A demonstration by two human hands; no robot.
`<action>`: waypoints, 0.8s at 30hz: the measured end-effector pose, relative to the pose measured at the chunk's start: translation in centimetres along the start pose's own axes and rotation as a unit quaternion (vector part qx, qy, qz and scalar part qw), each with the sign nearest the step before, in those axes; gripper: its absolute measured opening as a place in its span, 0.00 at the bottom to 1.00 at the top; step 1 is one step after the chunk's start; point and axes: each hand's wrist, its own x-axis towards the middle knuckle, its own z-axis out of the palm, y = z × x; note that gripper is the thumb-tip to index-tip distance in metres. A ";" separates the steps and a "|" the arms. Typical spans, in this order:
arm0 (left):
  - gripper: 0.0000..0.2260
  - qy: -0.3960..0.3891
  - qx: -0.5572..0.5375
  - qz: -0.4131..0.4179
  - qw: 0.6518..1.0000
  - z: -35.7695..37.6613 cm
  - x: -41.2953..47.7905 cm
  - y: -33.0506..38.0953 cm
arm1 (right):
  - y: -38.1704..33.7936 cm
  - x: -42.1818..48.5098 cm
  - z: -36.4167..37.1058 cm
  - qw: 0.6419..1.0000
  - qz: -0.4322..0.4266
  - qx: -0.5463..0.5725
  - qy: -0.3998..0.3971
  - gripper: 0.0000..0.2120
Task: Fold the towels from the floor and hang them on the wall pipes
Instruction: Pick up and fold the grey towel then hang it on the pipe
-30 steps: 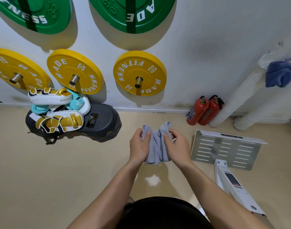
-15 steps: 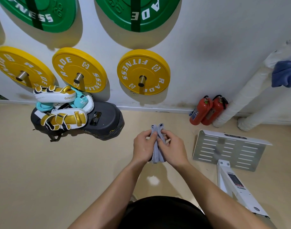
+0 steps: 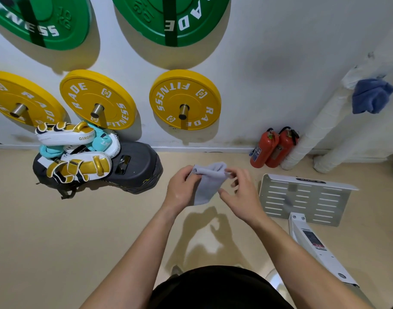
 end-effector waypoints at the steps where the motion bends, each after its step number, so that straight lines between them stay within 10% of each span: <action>1: 0.08 -0.025 0.005 0.017 1.000 -0.3 0.0 0.2 | 0.1 0.2 -0.6 1.000 -0.004 -0.027 -0.008 0.32; 4: 0.07 -0.087 0.024 0.055 0.994 -1.1 -0.1 0.9 | 0.6 1.0 -1.7 0.989 -0.020 -0.100 -0.105 0.39; 9: 0.12 -0.047 0.113 0.076 0.990 -1.6 -0.1 0.9 | 0.8 1.1 -2.1 0.988 0.004 0.015 -0.152 0.09; 14: 0.14 0.077 0.278 0.034 0.957 0.4 -0.2 -0.7 | 0.9 0.5 -2.2 0.983 0.061 0.160 -0.064 0.05; 18: 0.14 0.097 0.156 0.018 0.983 4.1 -0.2 0.7 | 2.1 -0.5 -2.6 0.929 0.129 0.344 -0.046 0.15; 24: 0.12 0.050 0.174 -0.002 0.983 9.3 1.2 2.8 | 5.3 1.0 -5.9 0.938 0.204 0.261 0.098 0.08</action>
